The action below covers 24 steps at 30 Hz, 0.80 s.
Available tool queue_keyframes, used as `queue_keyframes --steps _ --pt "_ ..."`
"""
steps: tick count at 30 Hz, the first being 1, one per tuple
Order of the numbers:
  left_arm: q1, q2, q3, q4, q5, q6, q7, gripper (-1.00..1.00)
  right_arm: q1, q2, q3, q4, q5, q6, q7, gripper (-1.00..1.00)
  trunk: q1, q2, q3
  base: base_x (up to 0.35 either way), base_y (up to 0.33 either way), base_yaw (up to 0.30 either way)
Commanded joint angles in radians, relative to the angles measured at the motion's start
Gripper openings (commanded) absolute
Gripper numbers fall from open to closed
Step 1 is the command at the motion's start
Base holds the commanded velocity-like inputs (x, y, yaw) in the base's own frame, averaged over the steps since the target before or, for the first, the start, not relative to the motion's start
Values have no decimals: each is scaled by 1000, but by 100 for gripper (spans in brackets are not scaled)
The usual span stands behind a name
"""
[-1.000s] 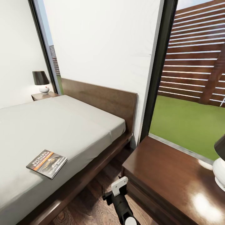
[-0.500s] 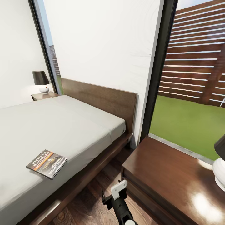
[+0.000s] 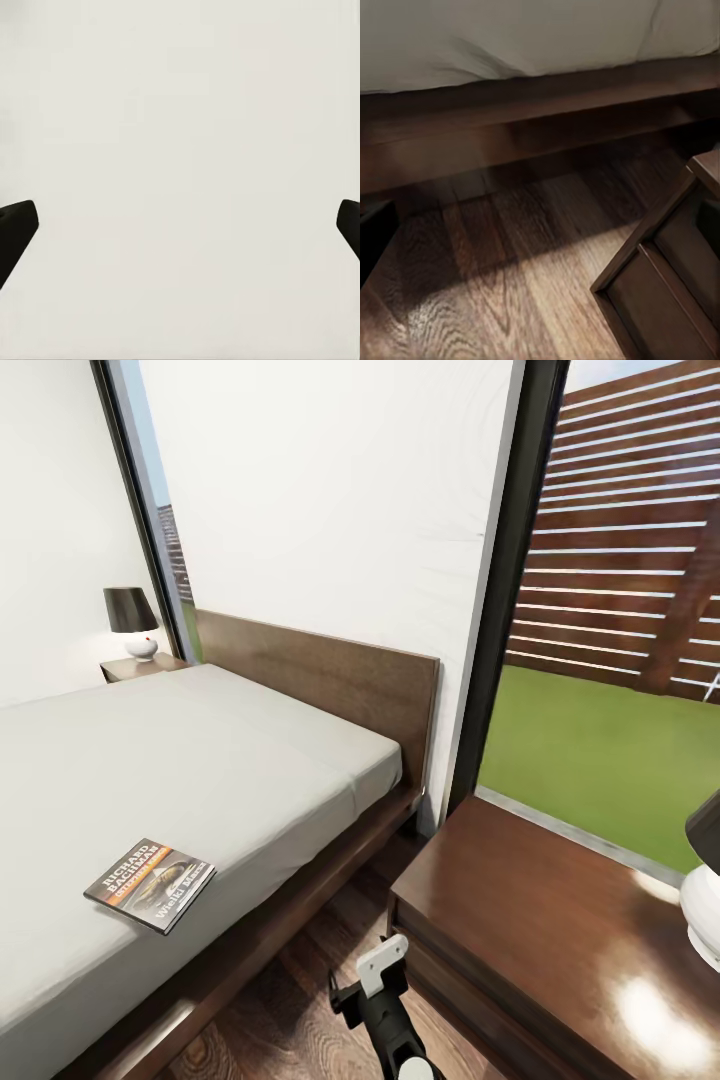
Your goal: In the bedroom, move the book from the bed onto either nightstand, and place the two sandals side by side next to the bed.
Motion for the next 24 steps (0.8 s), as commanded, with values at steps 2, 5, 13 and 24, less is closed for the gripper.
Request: queue_keyframes --steps 2,5,13,24 --pt "-1 13 1 -7 -8 12 -11 100 -3 0 3 2 2 8 -6 100 0 0 -1 0 0 0" --pt "-1 43 1 -45 -8 13 -11 100 -9 0 3 11 2 7 -6 100 0 0 -1 0 0 0" --pt "-2 93 0 -118 -18 13 -11 100 -15 0 3 22 2 7 -6 100 0 0 -1 0 0 0" --pt "-1 186 -4 -139 -31 13 -9 100 -17 7 3 45 2 7 -6 100 0 0 -1 0 0 0"
